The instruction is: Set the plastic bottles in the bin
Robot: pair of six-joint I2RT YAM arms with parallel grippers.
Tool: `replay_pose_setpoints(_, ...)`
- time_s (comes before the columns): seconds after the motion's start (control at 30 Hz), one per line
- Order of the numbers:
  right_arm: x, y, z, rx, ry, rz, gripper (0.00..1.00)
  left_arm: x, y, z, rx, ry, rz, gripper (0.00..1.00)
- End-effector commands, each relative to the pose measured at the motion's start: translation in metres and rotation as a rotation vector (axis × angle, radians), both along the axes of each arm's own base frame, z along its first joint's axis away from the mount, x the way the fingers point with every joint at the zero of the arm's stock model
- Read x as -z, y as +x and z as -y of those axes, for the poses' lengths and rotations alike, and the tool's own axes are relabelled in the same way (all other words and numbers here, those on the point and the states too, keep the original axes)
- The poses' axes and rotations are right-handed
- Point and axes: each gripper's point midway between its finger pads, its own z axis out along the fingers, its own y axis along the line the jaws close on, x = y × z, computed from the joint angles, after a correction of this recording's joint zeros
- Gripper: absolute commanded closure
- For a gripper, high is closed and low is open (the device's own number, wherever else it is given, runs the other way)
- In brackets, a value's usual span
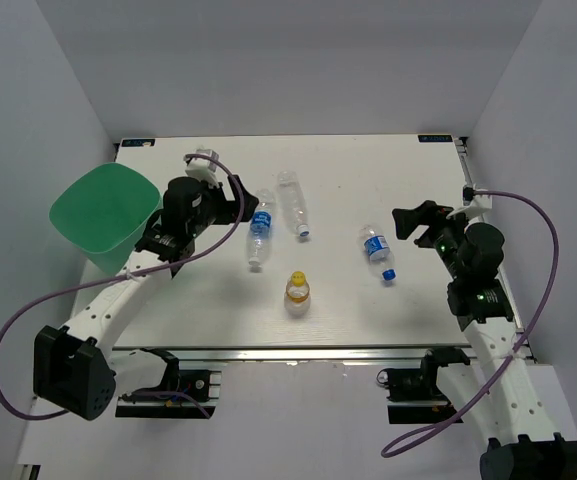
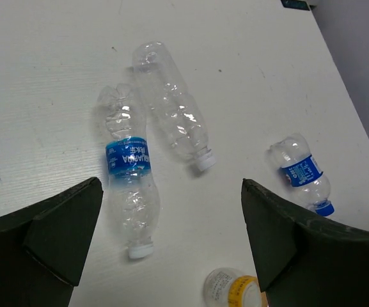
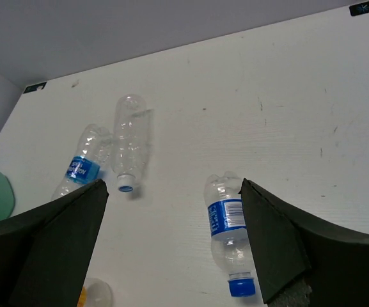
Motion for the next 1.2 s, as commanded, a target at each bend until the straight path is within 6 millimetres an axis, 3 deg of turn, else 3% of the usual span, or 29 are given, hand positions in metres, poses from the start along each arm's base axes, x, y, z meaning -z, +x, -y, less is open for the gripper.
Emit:
replay_pose_setpoints(0.0, -0.013, -0.001, -0.008, -0.051, 0.018, 0.07, 0.11, 0.003, 0.014, 0.006, -0.01, -0.003, -0.009, 0.02)
replay_pose_setpoints(0.2, -0.001, -0.007, -0.028, -0.175, 0.012, 0.098, 0.11, 0.065, 0.045, 0.012, -0.047, 0.148, -0.149, 0.02)
replay_pose_setpoints(0.27, 0.001, -0.006, -0.031, -0.197, 0.01, 0.082, 0.11, 0.075, 0.054, 0.016, -0.042, 0.164, -0.166, 0.02)
replay_pose_setpoints(0.3, 0.003, -0.006, -0.031, -0.198, 0.01, 0.071, 0.11, 0.097, 0.056, 0.02, -0.024, 0.187, -0.22, 0.02)
replay_pose_setpoints(0.4, 0.01, -0.003, -0.032, -0.205, 0.006, 0.036, 0.11, 0.104, 0.066, 0.036, 0.044, 0.191, -0.235, 0.02)
replay_pose_setpoints(0.5, 0.017, -0.001, -0.033, -0.207, 0.002, 0.012, 0.11, 0.134, 0.079, 0.035, 0.031, 0.249, -0.279, 0.03)
replay_pose_setpoints(0.53, 0.018, -0.001, -0.031, -0.203, -0.005, 0.007, 0.11, 0.136, 0.083, 0.037, 0.035, 0.257, -0.277, 0.03)
replay_pose_setpoints(0.67, 0.017, -0.001, -0.03, -0.191, -0.01, 0.016, 0.11, 0.158, 0.088, 0.039, 0.042, 0.289, -0.343, 0.13)
replay_pose_setpoints(0.77, 0.017, -0.002, -0.028, -0.182, -0.015, 0.022, 0.1, 0.168, 0.088, 0.041, 0.048, 0.288, -0.363, 0.27)
replay_pose_setpoints(0.87, 0.018, -0.001, -0.025, -0.164, -0.02, 0.018, 0.11, 0.171, 0.09, 0.032, 0.006, 0.317, -0.373, 0.42)
replay_pose_setpoints(0.9, 0.019, -0.001, -0.025, -0.166, -0.021, 0.017, 0.11, 0.169, 0.091, 0.028, -0.014, 0.326, -0.374, 0.53)
replay_pose_setpoints(0.93, 0.019, -0.001, -0.025, -0.168, -0.021, 0.016, 0.11, 0.168, 0.093, 0.022, -0.041, 0.342, -0.372, 0.57)
replay_pose_setpoints(1.03, 0.02, -0.001, -0.027, -0.179, -0.023, 0.015, 0.11, 0.142, 0.093, 0.012, -0.075, 0.332, -0.332, 0.72)
replay_pose_setpoints(1.17, 0.021, -0.002, -0.029, -0.192, -0.02, 0.013, 0.11, 0.084, 0.092, -0.009, -0.169, 0.339, -0.226, 0.74)
